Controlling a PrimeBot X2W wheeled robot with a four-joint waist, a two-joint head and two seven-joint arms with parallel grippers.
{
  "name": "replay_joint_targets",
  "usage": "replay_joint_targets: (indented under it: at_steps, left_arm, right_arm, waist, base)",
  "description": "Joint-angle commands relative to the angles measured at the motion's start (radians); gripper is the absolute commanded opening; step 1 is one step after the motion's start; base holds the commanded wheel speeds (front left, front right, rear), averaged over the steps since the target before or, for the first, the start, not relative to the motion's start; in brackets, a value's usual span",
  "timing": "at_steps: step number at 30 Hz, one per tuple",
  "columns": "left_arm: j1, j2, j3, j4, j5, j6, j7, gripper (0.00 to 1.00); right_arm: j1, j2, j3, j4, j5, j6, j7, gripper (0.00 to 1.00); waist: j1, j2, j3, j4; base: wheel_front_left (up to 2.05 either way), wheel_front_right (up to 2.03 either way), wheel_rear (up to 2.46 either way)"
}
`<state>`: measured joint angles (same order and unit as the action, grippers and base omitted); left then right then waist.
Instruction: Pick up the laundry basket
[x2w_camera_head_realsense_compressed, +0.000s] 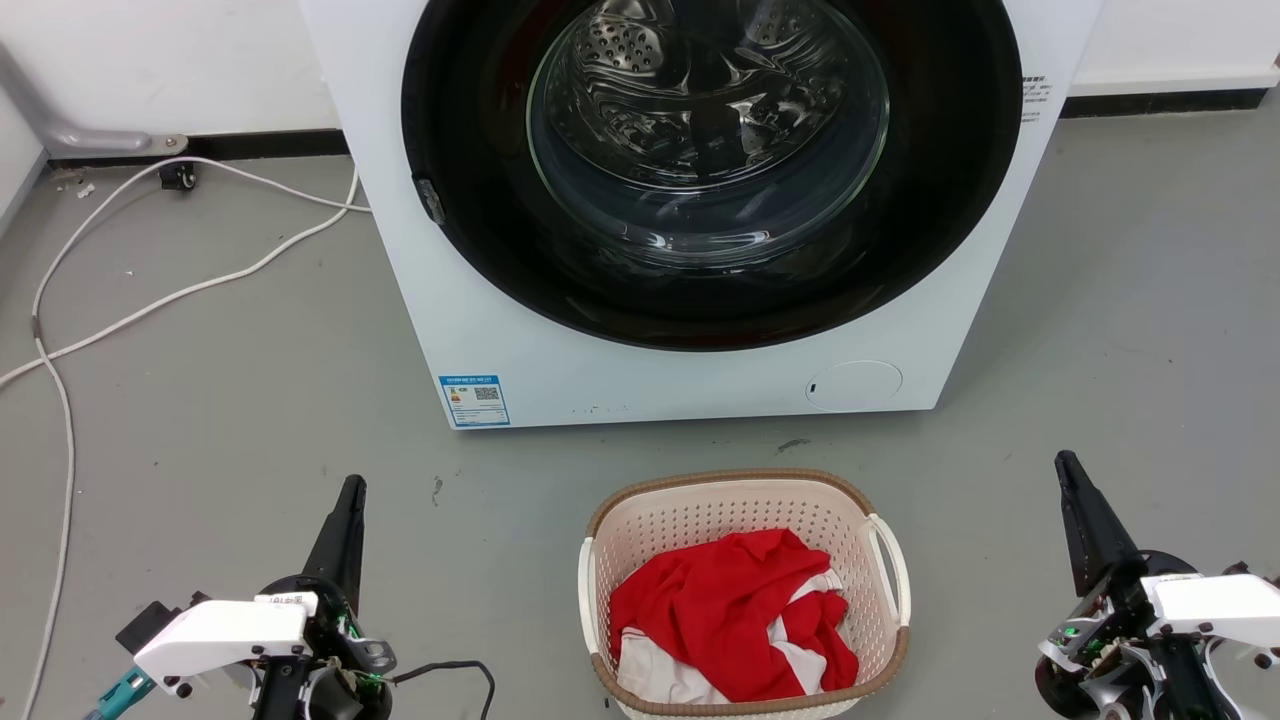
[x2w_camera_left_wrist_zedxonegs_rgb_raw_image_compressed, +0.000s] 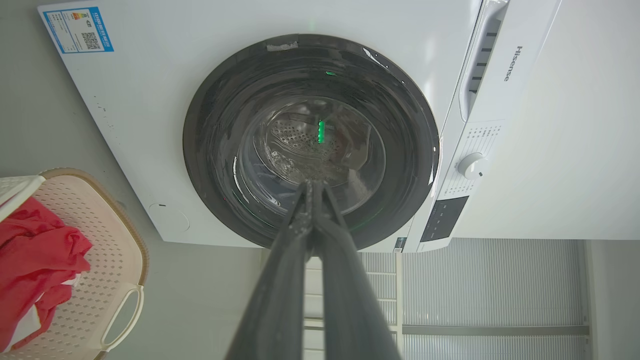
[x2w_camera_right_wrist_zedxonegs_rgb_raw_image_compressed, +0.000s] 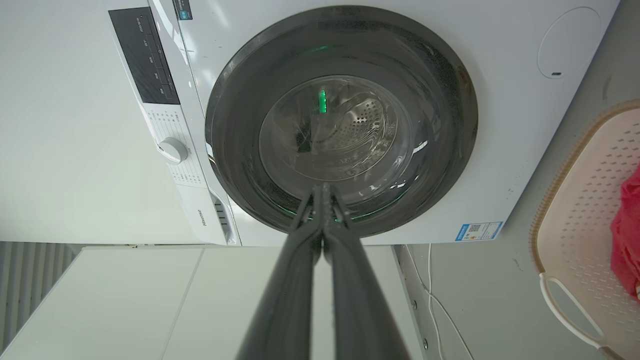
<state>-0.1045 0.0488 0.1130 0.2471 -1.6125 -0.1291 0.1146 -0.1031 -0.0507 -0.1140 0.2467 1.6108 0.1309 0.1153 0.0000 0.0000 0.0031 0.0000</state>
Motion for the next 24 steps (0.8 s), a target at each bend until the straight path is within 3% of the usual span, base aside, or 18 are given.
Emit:
replay_joint_targets:
  at_steps: [1,11,12,21,24]
  left_arm:
    - [-0.009,0.003,0.002,-0.004,-0.001,-0.004,0.003,0.00]
    - [-0.009,0.003,0.002,-0.004,-0.001,-0.004,0.003,0.00]
    - [0.000,0.000,0.000,0.000,0.000,0.000,0.000,1.00]
    - [0.021,-0.003,-0.005,0.001,0.024,0.001,-0.029,1.00]
    - [0.022,-0.003,0.001,-0.014,0.085,0.001,-0.049,1.00]
  right_arm:
    - [-0.010,0.001,-0.001,-0.004,0.004,0.000,0.001,0.00]
    - [-0.010,0.001,-0.001,-0.004,0.004,0.000,0.001,0.00]
    - [0.000,0.000,0.000,0.000,0.000,0.000,0.000,1.00]
    - [0.020,0.001,0.007,0.014,-0.041,0.000,-0.029,1.00]
    - [0.021,0.001,0.006,-0.007,-0.120,0.000,-0.049,1.00]
  waist:
    - [0.0000,0.0000,0.000,0.000]
    - [0.0000,0.0000,0.000,0.000]
    - [0.0000,0.0000,0.000,0.000]
    - [0.0000,0.0000,0.001,0.001]
    - [0.0000,0.0000,0.002,0.001]
  base:
    - [0.00,0.00,0.00]
    - [0.00,0.00,0.00]
    - [0.00,0.00,0.00]
    - [0.00,0.00,0.00]
    - [0.00,0.00,0.00]
